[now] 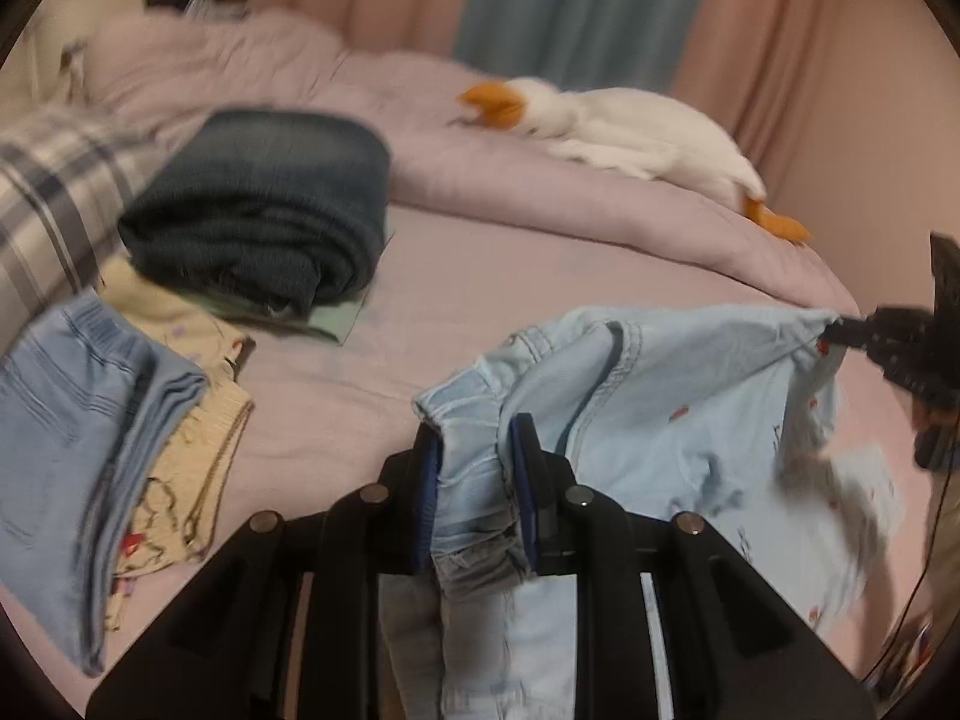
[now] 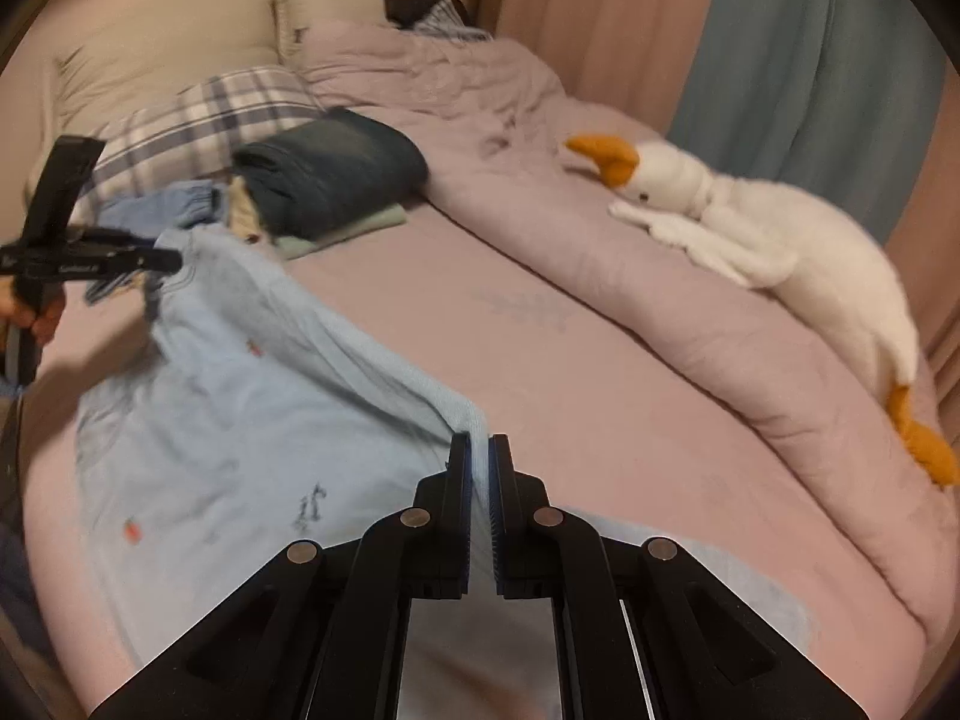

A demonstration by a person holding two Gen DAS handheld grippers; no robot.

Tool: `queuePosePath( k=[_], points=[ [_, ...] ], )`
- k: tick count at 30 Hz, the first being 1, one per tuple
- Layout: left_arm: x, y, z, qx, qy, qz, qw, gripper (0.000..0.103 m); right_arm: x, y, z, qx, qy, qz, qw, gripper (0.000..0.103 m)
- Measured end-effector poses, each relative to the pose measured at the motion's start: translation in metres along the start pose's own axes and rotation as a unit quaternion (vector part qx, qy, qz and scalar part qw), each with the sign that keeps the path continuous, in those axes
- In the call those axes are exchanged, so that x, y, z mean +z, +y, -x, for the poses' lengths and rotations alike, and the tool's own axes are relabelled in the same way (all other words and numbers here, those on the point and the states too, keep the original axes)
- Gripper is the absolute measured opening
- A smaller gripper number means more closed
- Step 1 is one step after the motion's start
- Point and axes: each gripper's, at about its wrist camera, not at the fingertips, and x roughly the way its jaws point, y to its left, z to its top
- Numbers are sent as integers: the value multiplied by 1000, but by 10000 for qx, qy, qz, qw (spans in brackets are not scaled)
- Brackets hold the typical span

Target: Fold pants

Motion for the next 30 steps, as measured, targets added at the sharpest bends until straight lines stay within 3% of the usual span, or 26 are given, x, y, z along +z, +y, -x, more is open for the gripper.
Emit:
queuePosePath(
  k=[5,9,11,14,16,18,20,21,23,30],
  points=[
    [-47,-16,41,-105,-232,-413,9988,24,-27,31,34,62,56,161,9998,6],
    [-95,-14,49,29,169,-451,9988,34,-60,64,34,139,398,388,9984,6],
    [-116,-11,45,364,430,-458,9974,34,-79,78,26,215,644,391,9969,6],
    [-140,10,47,539,760,212,9954,31,-107,96,5,333,1056,340,9933,6],
    [-147,23,57,315,661,935,9929,30,-119,104,-10,246,1246,366,9912,6],
    [-150,31,67,-132,405,1674,9850,30,-125,107,-22,166,1309,343,9907,6],
    [-149,34,70,-720,206,2301,9703,30,-122,103,-27,136,1298,253,9911,6],
    [-147,34,66,-982,185,2589,9607,30,-119,101,-28,118,1276,226,9915,6],
    [-141,29,56,-1264,266,2865,9493,30,-115,97,-31,93,1258,203,9918,6],
    [-138,15,17,-1178,901,3333,9311,32,-110,88,-35,57,1144,49,9934,6]
  ],
)
